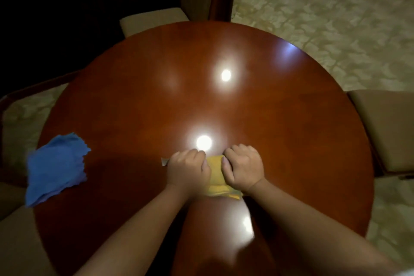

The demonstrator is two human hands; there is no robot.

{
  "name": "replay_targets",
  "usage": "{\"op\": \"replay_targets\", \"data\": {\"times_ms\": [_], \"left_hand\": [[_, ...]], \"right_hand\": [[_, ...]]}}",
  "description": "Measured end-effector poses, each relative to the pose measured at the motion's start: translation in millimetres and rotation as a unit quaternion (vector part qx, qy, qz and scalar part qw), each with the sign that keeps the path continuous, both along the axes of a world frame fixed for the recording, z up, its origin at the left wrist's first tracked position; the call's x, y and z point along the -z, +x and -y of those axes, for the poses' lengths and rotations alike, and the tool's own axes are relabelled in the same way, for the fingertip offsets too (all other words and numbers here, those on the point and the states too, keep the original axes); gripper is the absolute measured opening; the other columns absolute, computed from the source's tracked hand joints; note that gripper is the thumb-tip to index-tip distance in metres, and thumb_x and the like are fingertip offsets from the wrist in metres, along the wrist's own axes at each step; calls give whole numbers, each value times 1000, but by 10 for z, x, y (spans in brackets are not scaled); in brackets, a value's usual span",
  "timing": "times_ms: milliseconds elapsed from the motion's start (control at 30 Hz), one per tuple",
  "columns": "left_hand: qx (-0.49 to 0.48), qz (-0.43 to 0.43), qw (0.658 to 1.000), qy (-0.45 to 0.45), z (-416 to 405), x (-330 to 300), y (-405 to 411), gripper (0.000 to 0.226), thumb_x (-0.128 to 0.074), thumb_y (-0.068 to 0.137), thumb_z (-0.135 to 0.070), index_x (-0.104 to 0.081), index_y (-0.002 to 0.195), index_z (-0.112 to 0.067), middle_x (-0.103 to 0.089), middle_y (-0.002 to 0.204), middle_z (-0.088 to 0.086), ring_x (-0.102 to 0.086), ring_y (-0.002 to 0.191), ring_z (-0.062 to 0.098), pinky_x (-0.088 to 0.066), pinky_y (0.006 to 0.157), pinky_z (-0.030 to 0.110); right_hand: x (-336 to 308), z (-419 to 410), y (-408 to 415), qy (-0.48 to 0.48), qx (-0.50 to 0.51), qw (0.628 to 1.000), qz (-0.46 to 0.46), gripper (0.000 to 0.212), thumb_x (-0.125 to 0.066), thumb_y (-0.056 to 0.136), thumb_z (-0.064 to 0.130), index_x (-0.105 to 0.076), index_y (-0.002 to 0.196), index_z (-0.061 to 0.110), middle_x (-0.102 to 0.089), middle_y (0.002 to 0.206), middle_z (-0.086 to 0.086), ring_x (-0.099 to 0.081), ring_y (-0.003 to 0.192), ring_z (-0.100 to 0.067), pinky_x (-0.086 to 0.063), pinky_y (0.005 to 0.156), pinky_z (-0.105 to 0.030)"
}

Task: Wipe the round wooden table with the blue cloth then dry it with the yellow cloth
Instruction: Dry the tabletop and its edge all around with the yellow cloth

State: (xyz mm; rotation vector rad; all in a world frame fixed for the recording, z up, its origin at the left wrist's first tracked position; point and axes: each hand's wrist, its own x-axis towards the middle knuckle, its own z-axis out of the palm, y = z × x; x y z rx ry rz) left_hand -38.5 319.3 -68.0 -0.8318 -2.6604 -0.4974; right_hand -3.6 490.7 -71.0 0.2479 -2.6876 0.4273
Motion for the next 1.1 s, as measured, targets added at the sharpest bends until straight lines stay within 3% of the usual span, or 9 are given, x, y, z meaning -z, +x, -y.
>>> {"op": "replay_targets", "data": {"times_ms": [200,367,533,733,1100], "left_hand": [[-26,-18,999,19,-316,42,-811,22,-41,72,-24,-46,54,-12,-47,51,8,-48,45,30,-33,42,28],[-37,-29,999,14,-554,68,-1482,24,-40,74,-25,-49,56,-11,-51,53,9,-50,46,31,-36,41,29],[-48,-29,998,1,-610,62,-1688,26,-38,74,-26,-50,56,-10,-53,52,9,-51,45,31,-34,41,26],[-57,-7,998,-16,-526,-30,-1271,27,-38,72,-27,-49,53,-11,-52,49,7,-51,42,28,-31,41,22],[41,69,997,-18,2,-143,488,24,-43,80,-29,-49,61,-15,-50,56,4,-51,50,27,-37,46,28]], "right_hand": [[6,-291,-810,-9,15,1000,-2,30,-43,85,30,-54,64,11,-49,59,-7,-49,55,-30,-33,51,-36],[9,-493,-1482,-3,35,999,-9,28,-43,85,29,-52,64,12,-50,58,-7,-50,55,-31,-31,51,-34],[25,-535,-1703,4,39,999,-2,30,-42,84,31,-53,64,12,-52,59,-8,-51,55,-31,-31,51,-32],[3,-414,-1335,5,45,999,24,33,-41,84,33,-54,64,11,-53,59,-8,-53,55,-32,-35,51,-34],[-76,-43,504,7,7,998,62,29,-46,85,36,-54,68,14,-49,64,-5,-49,59,-29,-32,54,-36]]}}
